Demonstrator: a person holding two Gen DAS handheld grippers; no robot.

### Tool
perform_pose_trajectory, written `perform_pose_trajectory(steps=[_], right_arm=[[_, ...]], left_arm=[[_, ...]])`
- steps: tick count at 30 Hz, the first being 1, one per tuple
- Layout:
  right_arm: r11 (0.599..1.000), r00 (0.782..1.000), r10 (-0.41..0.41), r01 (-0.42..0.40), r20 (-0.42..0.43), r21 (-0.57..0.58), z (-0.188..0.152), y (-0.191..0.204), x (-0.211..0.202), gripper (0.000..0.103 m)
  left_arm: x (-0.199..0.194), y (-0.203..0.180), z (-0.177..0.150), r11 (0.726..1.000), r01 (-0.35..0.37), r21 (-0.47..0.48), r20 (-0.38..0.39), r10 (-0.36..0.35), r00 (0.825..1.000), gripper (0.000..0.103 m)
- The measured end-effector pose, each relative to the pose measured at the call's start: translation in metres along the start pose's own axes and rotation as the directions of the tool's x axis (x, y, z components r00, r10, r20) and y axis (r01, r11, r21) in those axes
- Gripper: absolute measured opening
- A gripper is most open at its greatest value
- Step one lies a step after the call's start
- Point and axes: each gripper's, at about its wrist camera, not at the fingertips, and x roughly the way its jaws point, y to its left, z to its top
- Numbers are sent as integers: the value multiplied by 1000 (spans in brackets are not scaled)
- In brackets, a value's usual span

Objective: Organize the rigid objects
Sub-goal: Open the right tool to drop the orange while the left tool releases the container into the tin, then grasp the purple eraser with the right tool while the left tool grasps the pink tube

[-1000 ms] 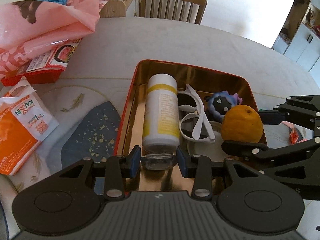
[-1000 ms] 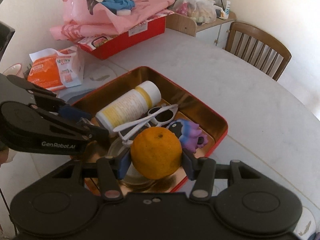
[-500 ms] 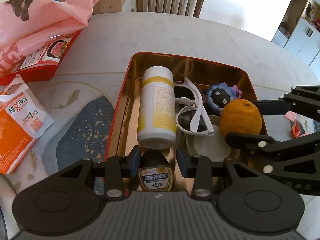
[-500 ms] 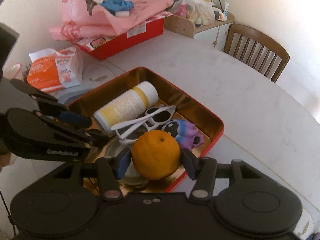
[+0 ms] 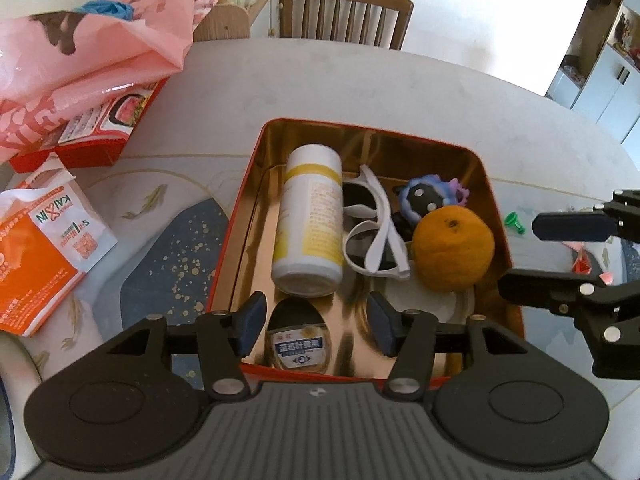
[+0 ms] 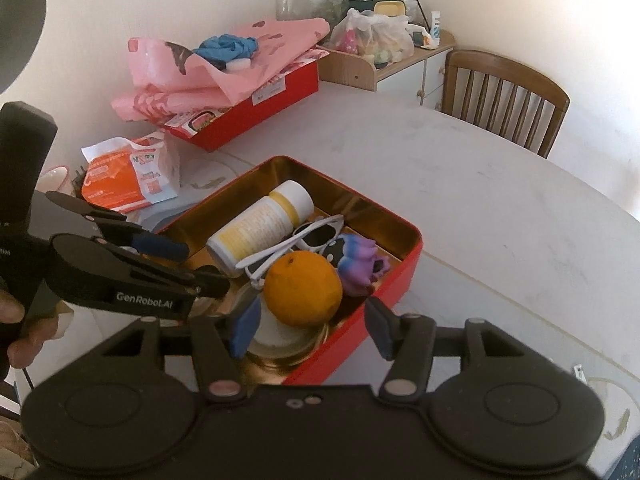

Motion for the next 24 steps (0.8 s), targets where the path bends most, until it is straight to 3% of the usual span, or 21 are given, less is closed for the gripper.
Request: perform_pose_trajectory(steps=[7, 10, 15, 19, 24], right_arm=[[999, 999, 24, -25, 22, 48, -9, -10, -23, 64], [998, 999, 26, -27, 32, 61, -15, -17, -35, 66], [996, 998, 14, -19, 55, 90, -23, -30, -55, 70], [994, 998, 11, -18, 66, 108, -33, -44, -71, 77], [992, 997, 7, -18, 80, 127, -47, -61, -91, 83]], left_arm=[[-21, -19, 0, 1000, 0, 11, 42, 0, 999, 57], [-30, -29, 0, 1000, 19, 10, 65, -20, 998, 63], [-44, -53, 0, 999, 30, 32, 99, -33, 995, 64], [-53, -71, -1, 998, 47, 40, 128, -52, 990, 74], [-59, -95, -2, 997, 62, 45, 142, -68, 988, 75]])
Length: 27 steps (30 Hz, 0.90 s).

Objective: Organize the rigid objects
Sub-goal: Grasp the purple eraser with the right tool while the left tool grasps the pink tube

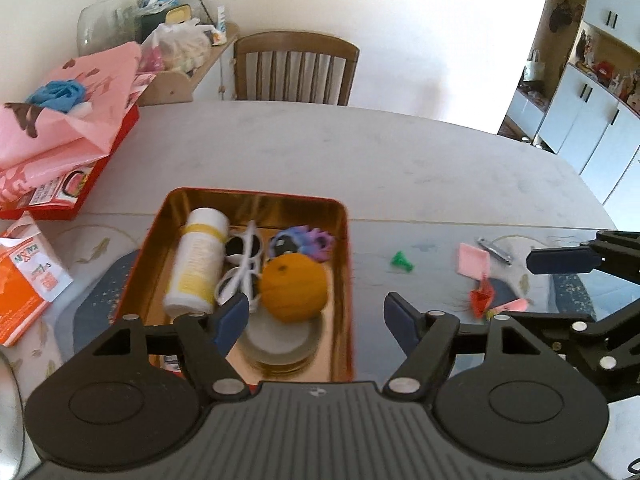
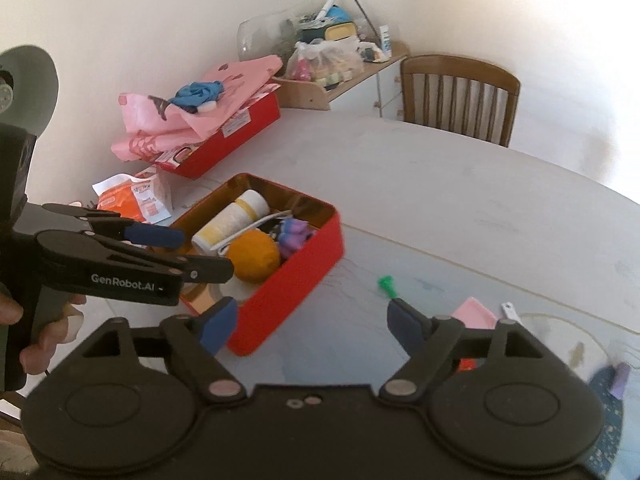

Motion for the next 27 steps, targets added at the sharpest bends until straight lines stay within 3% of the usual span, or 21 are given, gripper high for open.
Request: perform_pose_trajectory(steps=[4, 11, 20, 27], right_arm=[[1000, 1000, -10, 10, 18, 7, -10, -17, -20, 87], [998, 998, -31, 27, 63, 60, -27, -52, -52, 103], [987, 993, -89, 77, 82, 144, -55, -111, -83, 103], [969, 985, -161, 145, 63, 198, -75, -157, -94, 103]], left_arm=[[-3, -17, 0, 1000, 27, -16, 18, -27, 999, 77], [-5, -53, 0, 998, 58, -25, 46, -57, 997, 80], [4, -100, -3, 997, 72, -19, 56, -71, 996, 81], [25, -133, -5, 997, 74, 5, 20, -74, 997, 82]])
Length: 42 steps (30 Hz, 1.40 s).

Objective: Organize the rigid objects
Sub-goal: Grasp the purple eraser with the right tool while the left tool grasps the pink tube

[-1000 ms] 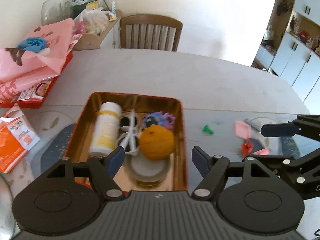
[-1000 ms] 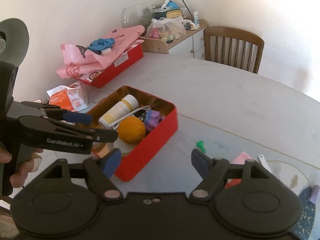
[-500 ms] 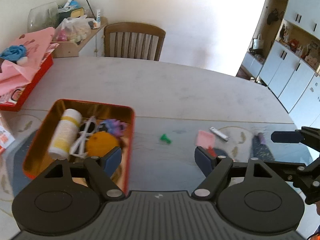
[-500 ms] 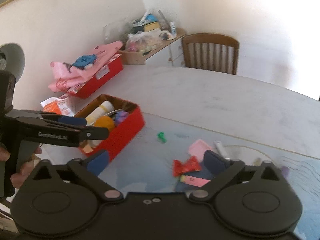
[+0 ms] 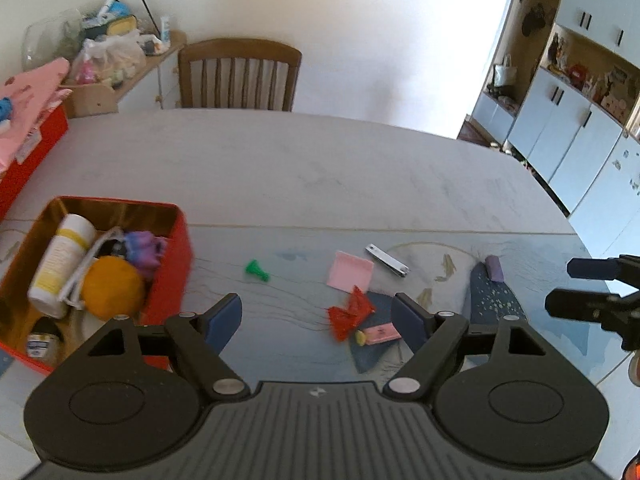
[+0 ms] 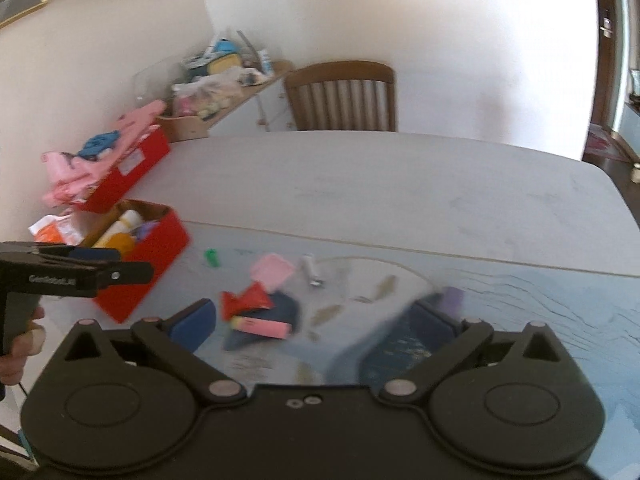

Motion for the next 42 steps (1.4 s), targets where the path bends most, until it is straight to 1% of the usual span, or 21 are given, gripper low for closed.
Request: perform_pose_trajectory(steps=[2, 5, 12, 18, 24, 27, 30, 33, 35, 37, 40, 42], right_arm=[[1000, 1000, -24, 24, -2, 10, -3, -12, 1, 103], [998, 998, -53, 54, -15, 26, -8, -29, 6, 103], [996, 996, -72, 75, -53, 52, -15, -58, 21, 103], [993, 992, -100, 105, -79, 59, -12, -71, 47, 102], [986, 983, -151, 157, -102, 51, -8, -82, 72, 101], [986, 981, -151, 157, -119, 49, -5, -87, 84, 99], [986, 979, -152, 159, -135, 43, -4, -90, 94, 98], [987, 978, -151, 158, -147, 40, -3, -92, 103, 94], [987, 976, -149, 156, -156, 33, -2, -92, 107, 88], [987, 975, -151, 158, -162, 29, -2, -92, 111, 87], [986, 974, -158, 164, -165, 22, -1, -93, 114, 83], [986, 973, -163, 167, -161, 10, -1, -92, 116, 80]], left_arm=[[9, -7, 0, 1000, 12, 0, -21, -12, 1000, 82], [24, -16, -1, 1000, 9, 8, -49, -8, 999, 82], [53, -34, -6, 999, -7, 42, -103, 11, 995, 82], [76, -50, -14, 999, -5, 45, -145, 11, 989, 82], [91, -58, -21, 1000, -9, 22, -171, 13, 985, 82], [96, -60, -23, 1000, -9, -4, -169, 8, 986, 82], [102, -63, -24, 1000, -24, -20, -175, 20, 984, 82], [107, -66, -26, 999, -40, -27, -179, 34, 983, 82], [110, -69, -28, 998, -49, -27, -178, 44, 983, 82], [113, -72, -28, 998, -61, -23, -178, 56, 982, 82], [115, -76, -28, 997, -79, -11, -172, 76, 982, 82], [115, -78, -29, 997, -78, -3, -166, 76, 983, 82]])
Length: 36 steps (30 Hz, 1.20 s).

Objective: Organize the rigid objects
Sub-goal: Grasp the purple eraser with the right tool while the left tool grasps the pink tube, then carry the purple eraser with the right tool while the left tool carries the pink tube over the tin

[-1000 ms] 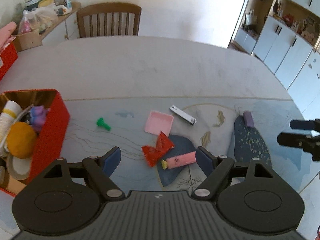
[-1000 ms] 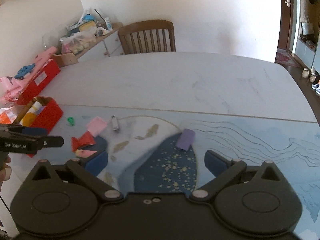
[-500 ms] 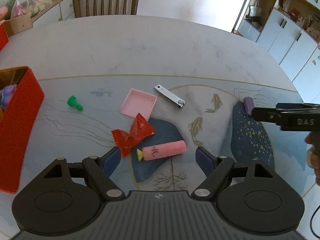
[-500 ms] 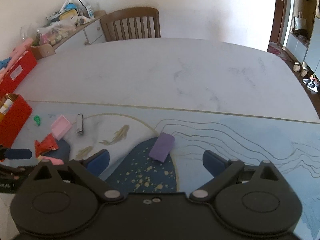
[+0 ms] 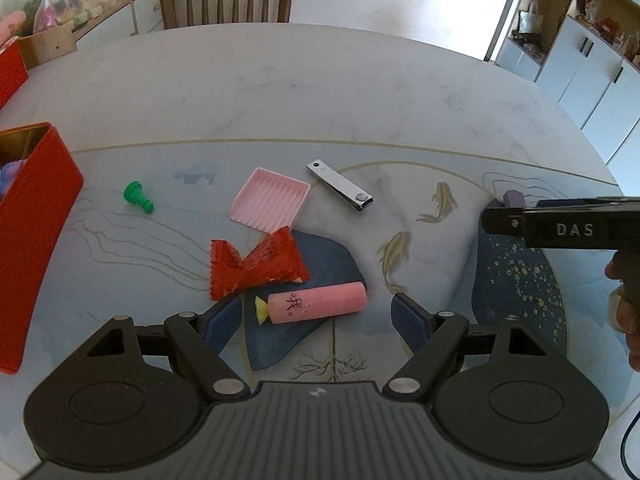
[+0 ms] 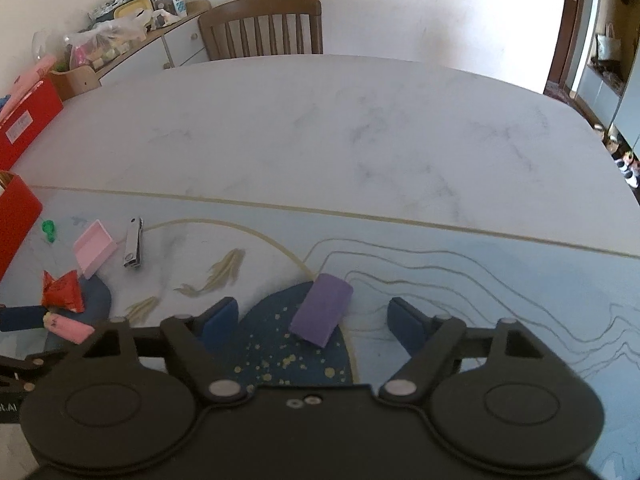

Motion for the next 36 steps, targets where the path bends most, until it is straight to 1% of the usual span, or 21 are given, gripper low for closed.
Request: perform_pose_trajectory(steps=[2, 3, 4, 5, 8, 9, 11, 12, 14, 15, 17, 22, 26, 36], right_arm=[[1000, 1000, -11, 11, 6, -17, 1, 3, 1, 71], [999, 1000, -18, 18, 8, -27, 1, 4, 1, 70], [999, 1000, -30, 30, 9, -38, 1, 6, 1, 65], [998, 999, -40, 40, 11, -47, 1, 8, 1, 61], [995, 998, -65, 66, 20, -77, -3, 13, 0, 54], [994, 998, -65, 67, 24, -86, -4, 14, 0, 53], [993, 998, -58, 60, 27, -97, -5, 16, -1, 45], [993, 998, -56, 58, 28, -103, -5, 17, -1, 43], [992, 998, -50, 53, 29, -111, -5, 19, -2, 32], [992, 998, -47, 50, 29, -115, -6, 20, -3, 30], [991, 999, -42, 45, 30, -122, -6, 21, -4, 20], [994, 999, -28, 30, 19, -109, -8, 19, -8, 20], [995, 1000, 0, 2, 17, -97, -10, 22, -16, 20], [990, 996, 84, -78, 43, -118, -16, 45, -57, 20]], left_arm=[[0, -1, 0, 1000, -8, 5, 1, 8, 1000, 82], [0, -1, 0, 1000, -10, 6, 0, 10, 1000, 82], [0, 0, 0, 1000, -19, 5, -2, 19, 1000, 80], [0, 0, 0, 1000, -24, 7, 0, 24, 1000, 78], [-1, -1, -1, 999, -42, 19, 0, 42, 999, 71], [0, -1, -1, 998, -50, 23, 1, 50, 999, 68], [-1, -2, -1, 998, -56, 29, 2, 56, 998, 64], [0, -2, -1, 998, -56, 30, 3, 56, 998, 61], [0, -2, -1, 998, -56, 28, 3, 56, 998, 60], [0, -1, -1, 998, -54, 25, 3, 54, 999, 60], [-1, 0, -1, 999, -48, 22, 3, 48, 999, 60], [-5, 4, -3, 999, -41, 13, 1, 41, 999, 60], [-14, 7, -6, 1000, -30, 7, 7, 30, 1000, 60], [-44, 23, -12, 999, -14, -34, 35, 15, 999, 60]])
